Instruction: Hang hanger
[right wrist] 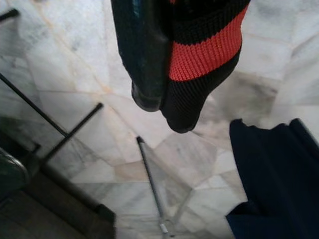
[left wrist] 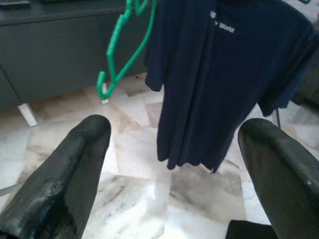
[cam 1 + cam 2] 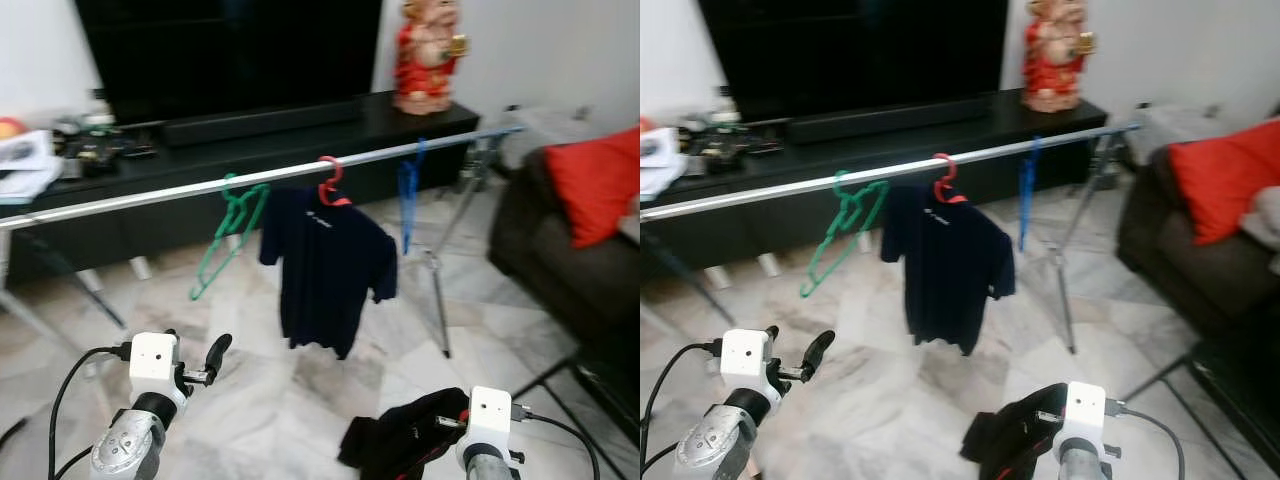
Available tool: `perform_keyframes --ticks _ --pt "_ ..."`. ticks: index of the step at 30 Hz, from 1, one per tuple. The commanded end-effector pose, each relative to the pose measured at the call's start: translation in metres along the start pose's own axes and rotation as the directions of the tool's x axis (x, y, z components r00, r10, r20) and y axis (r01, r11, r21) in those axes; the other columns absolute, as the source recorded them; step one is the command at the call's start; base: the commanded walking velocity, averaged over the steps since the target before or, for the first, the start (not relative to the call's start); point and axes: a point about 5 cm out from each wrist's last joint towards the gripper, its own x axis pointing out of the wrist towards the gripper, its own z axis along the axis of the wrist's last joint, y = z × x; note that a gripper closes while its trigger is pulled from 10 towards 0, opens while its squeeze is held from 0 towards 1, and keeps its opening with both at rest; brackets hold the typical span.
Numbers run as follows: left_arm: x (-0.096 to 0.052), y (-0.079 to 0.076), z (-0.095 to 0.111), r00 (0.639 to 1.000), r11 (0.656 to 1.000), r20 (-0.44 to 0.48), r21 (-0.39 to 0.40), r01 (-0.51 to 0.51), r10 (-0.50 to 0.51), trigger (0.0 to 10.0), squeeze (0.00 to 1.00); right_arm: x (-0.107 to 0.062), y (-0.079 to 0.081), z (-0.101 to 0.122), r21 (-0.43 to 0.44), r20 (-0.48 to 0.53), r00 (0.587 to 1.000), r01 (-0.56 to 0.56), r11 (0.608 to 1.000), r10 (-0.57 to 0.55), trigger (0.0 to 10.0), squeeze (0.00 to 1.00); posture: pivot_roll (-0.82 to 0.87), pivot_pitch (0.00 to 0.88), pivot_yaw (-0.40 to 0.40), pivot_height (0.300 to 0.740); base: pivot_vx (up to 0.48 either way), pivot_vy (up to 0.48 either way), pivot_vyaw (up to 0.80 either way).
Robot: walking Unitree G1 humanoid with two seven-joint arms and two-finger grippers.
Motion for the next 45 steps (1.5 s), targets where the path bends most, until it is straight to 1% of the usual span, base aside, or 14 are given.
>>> perform_keyframes --ticks 1,7,19,45 --pt "-0.0016 0.002 0.0002 1.0 1.0 -0.002 -0.004 -0.006 0.006 10.0 0.0 0.0008 0.0017 0.003 0.005 0.011 1.0 -0.004 1.0 0.004 10.0 0.0 0.09 0.04 0.044 0.74 0.0 0.0 -0.79" --pt "-0.001 0.0017 0.0014 1.0 1.0 0.001 -0.008 -0.008 0.008 10.0 0.0 0.0009 0.0015 0.0037 0.006 0.019 1.0 -0.003 1.0 0.003 10.0 0.0 0.09 0.042 0.044 0.74 0.0 0.0 -0.76" --pt "-0.0007 0.0013 0.003 1.0 1.0 0.005 -0.012 -0.012 0.012 10.0 0.0 0.0003 0.0026 0.0051 0.007 0.039 0.999 -0.007 1.0 0.007 10.0 0.0 0.09 0.046 0.044 0.74 0.0 0.0 0.0" --pt "-0.0001 0.0011 0.0038 1.0 1.0 0.007 -0.016 -0.014 0.014 10.0 0.0 0.0006 0.0018 0.0057 0.01 0.043 0.999 -0.004 1.0 0.003 10.0 0.0 0.09 0.048 0.043 0.74 0.0 0.277 0.0"
